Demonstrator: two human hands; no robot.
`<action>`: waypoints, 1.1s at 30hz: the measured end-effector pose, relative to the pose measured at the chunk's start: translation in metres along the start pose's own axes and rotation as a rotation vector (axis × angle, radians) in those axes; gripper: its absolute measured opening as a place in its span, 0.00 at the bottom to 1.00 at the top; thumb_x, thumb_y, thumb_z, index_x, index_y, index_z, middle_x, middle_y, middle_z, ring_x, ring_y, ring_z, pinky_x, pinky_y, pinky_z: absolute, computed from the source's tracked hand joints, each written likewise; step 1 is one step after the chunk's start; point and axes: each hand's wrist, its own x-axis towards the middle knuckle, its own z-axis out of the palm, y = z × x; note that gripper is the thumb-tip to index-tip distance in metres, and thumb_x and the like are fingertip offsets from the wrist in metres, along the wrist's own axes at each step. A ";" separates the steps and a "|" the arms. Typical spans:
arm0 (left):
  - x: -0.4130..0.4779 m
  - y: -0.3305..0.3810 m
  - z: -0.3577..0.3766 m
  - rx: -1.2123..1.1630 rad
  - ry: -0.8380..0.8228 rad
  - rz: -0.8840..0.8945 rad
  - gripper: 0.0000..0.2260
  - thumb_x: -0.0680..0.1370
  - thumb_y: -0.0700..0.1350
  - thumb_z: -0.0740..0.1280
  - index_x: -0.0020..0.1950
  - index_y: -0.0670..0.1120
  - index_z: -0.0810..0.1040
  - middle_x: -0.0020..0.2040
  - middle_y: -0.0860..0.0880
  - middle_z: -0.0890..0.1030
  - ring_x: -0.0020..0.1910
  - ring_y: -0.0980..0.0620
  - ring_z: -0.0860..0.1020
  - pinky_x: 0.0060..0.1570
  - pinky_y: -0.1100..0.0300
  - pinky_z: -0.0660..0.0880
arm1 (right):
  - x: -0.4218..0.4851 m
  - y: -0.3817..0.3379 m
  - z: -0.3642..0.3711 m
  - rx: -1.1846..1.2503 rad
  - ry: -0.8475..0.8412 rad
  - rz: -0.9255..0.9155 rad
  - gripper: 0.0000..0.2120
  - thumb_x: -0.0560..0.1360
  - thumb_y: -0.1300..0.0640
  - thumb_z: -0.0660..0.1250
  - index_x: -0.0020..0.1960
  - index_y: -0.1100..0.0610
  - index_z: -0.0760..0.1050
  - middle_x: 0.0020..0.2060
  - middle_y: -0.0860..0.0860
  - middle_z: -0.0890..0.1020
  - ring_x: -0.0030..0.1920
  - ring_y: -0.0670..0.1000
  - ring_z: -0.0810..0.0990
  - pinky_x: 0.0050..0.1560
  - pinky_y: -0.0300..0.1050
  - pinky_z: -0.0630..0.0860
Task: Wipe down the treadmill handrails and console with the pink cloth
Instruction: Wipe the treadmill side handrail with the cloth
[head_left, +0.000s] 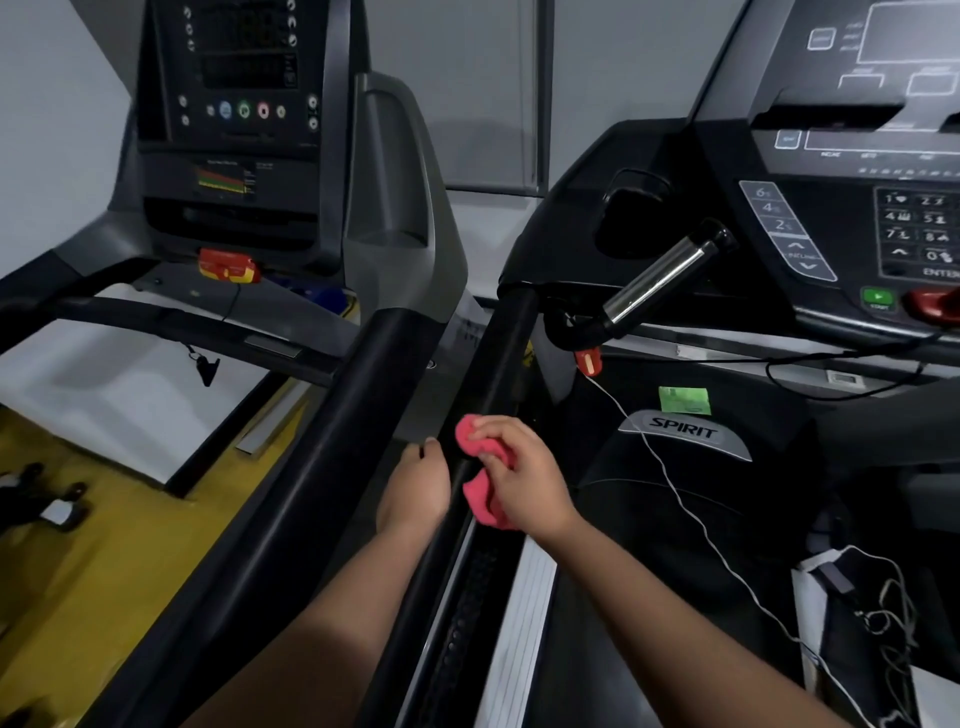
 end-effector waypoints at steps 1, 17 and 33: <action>0.000 0.000 0.000 0.005 0.001 -0.006 0.22 0.82 0.54 0.49 0.70 0.45 0.69 0.67 0.42 0.73 0.66 0.42 0.70 0.64 0.51 0.64 | -0.001 0.000 -0.001 0.110 0.056 0.073 0.20 0.72 0.72 0.65 0.44 0.44 0.75 0.51 0.40 0.77 0.55 0.37 0.75 0.59 0.31 0.68; -0.009 0.008 -0.001 0.074 0.018 -0.008 0.22 0.83 0.52 0.47 0.72 0.45 0.66 0.69 0.42 0.71 0.67 0.42 0.70 0.62 0.53 0.64 | -0.003 -0.001 0.026 0.389 0.327 0.410 0.16 0.76 0.58 0.67 0.55 0.37 0.76 0.58 0.46 0.80 0.60 0.45 0.76 0.67 0.45 0.70; -0.015 0.015 -0.005 0.074 0.000 -0.023 0.21 0.83 0.53 0.46 0.72 0.46 0.65 0.69 0.43 0.72 0.66 0.42 0.70 0.58 0.54 0.64 | 0.001 -0.012 0.029 0.458 0.218 0.638 0.16 0.81 0.54 0.56 0.67 0.53 0.71 0.31 0.48 0.79 0.31 0.50 0.76 0.35 0.46 0.76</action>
